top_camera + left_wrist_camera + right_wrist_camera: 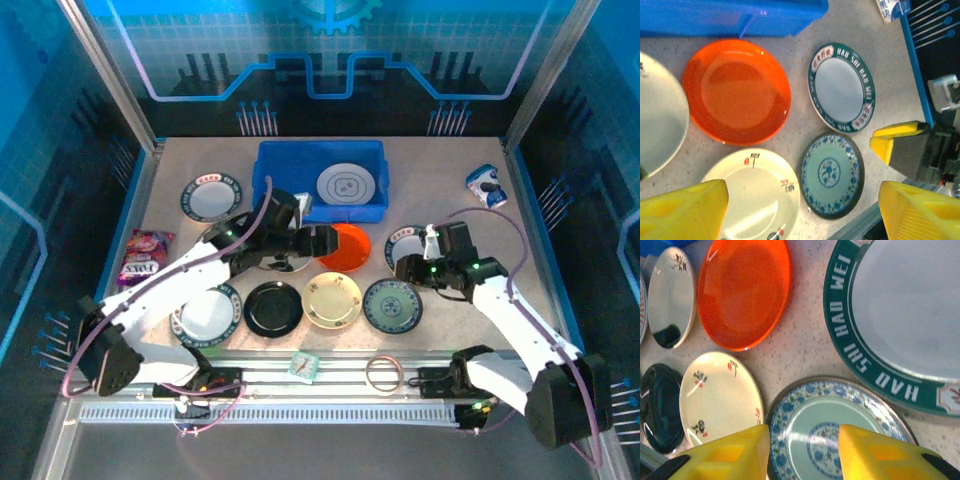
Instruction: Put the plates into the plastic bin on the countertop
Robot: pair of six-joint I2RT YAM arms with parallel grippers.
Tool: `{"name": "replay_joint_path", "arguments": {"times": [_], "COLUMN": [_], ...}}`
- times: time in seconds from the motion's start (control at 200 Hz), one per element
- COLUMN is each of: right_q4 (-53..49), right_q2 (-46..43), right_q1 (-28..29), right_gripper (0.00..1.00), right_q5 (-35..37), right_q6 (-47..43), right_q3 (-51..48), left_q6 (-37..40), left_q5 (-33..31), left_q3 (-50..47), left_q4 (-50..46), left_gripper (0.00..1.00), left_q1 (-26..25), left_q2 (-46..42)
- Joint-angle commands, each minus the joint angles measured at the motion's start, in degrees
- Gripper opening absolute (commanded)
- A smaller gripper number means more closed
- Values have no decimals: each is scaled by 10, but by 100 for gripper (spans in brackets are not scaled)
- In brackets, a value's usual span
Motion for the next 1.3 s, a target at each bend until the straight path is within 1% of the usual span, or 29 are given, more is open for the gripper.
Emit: {"name": "replay_joint_path", "arguments": {"times": [0.0, 0.075, 0.15, 0.285, 0.385, 0.475, 0.58, 0.61, 0.725, 1.296], "right_q4": [-88, -109, -130, -150, -168, -179, -162, -154, -130, -35], "right_q2": [-41, -70, -74, -107, -151, -165, -172, -171, -152, -48], "right_q1": [7, 27, 40, 41, 47, 47, 47, 47, 47, 47], "right_gripper": [43, 43, 42, 42, 41, 40, 39, 37, 36, 35], "right_q5": [20, 56, 92, 118, 146, 159, 145, 143, 133, 97], "right_q6": [-9, 14, 53, 102, 144, 171, 188, 189, 195, 186], "right_q3": [-11, -17, -18, -51, -70, -87, -118, -126, -143, -157], "left_q6": [-17, -21, -25, -19, -13, -6, 1, 2, 2, -3], "left_q5": [-27, -24, -19, -7, 14, 30, 41, 43, 56, 75], "left_q3": [-31, -43, -42, -16, 3, 17, 27, 28, 32, 35], "left_q4": [-7, 14, 33, 63, 81, 90, 96, 100, 112, 130], "left_gripper": [80, 80, 79, 79, 79, 79, 79, 79, 79, 78], "left_q1": [-20, -28, -33, -49, -52, -52, -52, -52, -51, -41], "left_q2": [-27, -22, -1, 50, 84, 109, 129, 134, 147, 176]}}
